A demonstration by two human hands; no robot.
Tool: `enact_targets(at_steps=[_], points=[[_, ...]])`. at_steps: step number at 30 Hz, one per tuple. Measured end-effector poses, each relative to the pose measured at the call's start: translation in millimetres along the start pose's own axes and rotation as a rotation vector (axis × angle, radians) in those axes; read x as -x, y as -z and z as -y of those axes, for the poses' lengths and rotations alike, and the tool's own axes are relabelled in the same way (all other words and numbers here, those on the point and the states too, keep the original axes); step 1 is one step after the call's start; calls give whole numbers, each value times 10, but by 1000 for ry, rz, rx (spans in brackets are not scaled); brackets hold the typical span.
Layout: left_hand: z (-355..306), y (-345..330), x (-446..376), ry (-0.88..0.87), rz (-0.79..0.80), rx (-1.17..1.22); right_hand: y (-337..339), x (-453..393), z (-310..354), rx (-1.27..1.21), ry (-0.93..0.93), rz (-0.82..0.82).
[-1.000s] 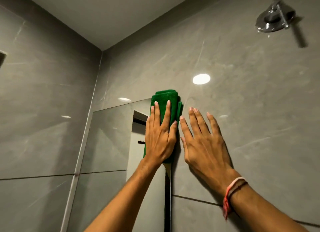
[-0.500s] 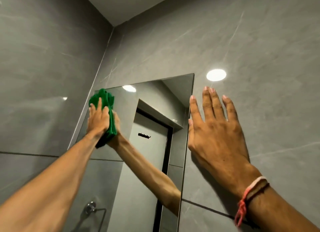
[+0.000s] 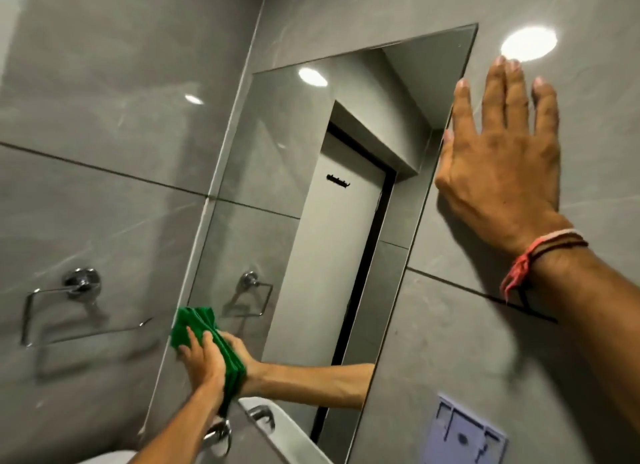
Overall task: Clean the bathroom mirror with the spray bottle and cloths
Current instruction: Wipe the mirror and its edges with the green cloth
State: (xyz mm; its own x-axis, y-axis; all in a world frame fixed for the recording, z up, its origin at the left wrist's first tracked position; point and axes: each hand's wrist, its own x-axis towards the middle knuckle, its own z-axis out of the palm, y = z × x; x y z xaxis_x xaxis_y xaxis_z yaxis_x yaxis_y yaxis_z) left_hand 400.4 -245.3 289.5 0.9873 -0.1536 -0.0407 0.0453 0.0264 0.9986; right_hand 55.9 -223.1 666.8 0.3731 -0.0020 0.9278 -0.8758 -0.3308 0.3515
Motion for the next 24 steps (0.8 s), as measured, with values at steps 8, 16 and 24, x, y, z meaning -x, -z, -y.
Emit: enact_targets(at_steps=[8,16,24], points=[[-1063,-8,507,-75,-19,167,259,-17,-29,16,62,98],[-3924,-187,1697,-826,60,140,435,-108,-462,67,0,125],[-3926,-282,2192,-1583,120,116,421,-138,-416,52,-40,44]])
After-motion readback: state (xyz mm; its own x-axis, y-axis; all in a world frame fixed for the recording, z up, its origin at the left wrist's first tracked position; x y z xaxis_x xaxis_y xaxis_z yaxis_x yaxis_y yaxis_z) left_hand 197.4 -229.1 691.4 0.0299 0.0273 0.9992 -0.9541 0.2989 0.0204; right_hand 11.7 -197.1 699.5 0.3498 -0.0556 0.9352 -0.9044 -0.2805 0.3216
